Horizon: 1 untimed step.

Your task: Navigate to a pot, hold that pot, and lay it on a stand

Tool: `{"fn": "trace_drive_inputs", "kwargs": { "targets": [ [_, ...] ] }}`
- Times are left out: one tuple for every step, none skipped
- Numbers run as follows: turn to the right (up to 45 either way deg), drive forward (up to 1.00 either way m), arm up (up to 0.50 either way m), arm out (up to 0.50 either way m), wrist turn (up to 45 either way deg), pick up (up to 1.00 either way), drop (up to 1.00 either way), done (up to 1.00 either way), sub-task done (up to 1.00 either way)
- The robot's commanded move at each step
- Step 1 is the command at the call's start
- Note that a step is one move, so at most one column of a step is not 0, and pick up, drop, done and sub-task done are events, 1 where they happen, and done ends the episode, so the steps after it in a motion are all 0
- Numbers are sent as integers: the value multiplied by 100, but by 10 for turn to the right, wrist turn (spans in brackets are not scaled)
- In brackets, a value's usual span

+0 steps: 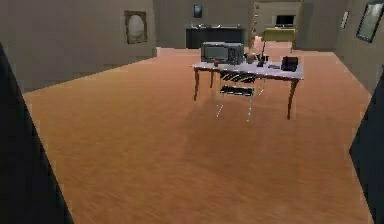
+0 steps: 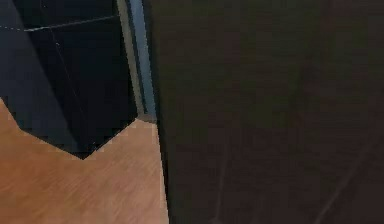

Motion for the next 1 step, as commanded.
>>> {"fn": "trace_drive_inputs", "kwargs": {
  "targets": [
    [0,70,0,0,0,0,0,0,0]
  ]
}}
